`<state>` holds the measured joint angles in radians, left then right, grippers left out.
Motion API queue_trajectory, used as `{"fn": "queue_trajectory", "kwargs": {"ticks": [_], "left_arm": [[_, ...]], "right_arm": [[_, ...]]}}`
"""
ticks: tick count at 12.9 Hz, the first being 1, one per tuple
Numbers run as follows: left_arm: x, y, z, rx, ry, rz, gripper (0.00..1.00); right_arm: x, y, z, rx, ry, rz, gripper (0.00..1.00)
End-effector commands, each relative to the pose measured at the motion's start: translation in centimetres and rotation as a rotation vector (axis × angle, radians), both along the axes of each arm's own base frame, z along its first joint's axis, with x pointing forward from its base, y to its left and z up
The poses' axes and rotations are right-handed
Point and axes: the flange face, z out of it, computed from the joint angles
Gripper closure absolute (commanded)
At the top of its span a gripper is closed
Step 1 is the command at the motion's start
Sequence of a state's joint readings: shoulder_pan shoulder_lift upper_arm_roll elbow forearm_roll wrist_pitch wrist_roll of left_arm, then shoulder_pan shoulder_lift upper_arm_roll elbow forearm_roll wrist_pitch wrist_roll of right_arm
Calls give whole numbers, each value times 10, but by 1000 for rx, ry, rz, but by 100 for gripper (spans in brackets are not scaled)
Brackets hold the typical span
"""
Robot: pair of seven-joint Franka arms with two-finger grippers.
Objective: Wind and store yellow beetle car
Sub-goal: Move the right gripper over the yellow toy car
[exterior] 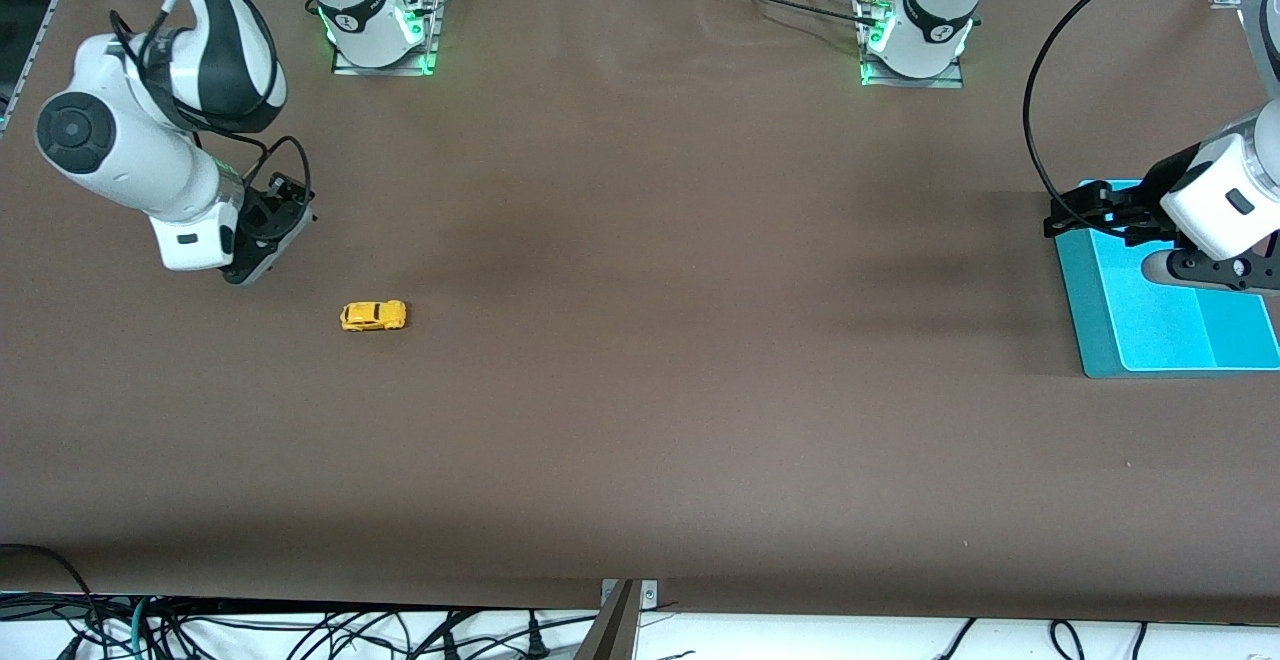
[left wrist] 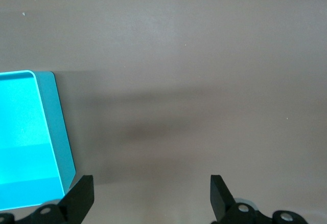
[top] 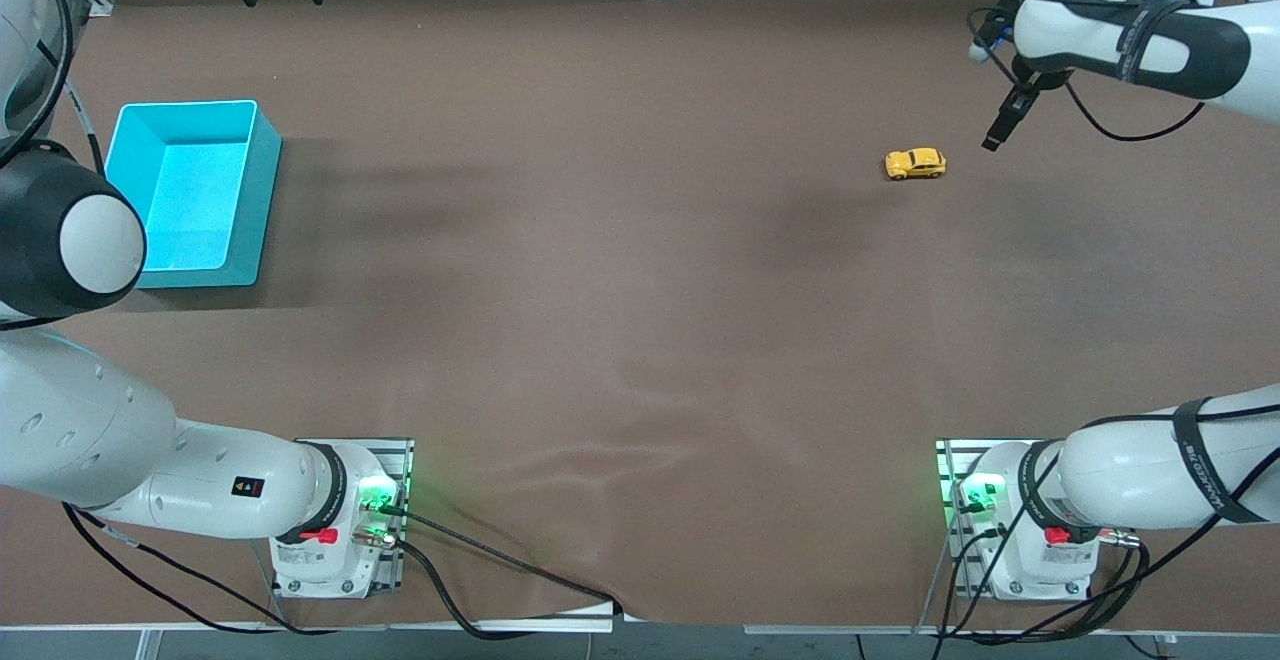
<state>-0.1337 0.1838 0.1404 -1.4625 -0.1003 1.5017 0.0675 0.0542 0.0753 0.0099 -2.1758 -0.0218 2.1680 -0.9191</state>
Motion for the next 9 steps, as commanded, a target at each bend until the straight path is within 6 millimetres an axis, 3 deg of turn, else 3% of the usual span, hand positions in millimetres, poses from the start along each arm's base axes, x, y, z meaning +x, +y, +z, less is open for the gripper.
{"fn": "queue_trajectory", "kwargs": {"ticks": [1,4,9], "left_arm": [[4,1,4,-9,-5,-14,0],[4,3,4,-9,-5,-12,0],[4,2,4,-9,-5,-14,0]], "right_arm": [[0,11,-24,8,-44,193,0],[16,13,-52,23,-71,414,0],[37,20,-105,35,-86,516,0]]}}
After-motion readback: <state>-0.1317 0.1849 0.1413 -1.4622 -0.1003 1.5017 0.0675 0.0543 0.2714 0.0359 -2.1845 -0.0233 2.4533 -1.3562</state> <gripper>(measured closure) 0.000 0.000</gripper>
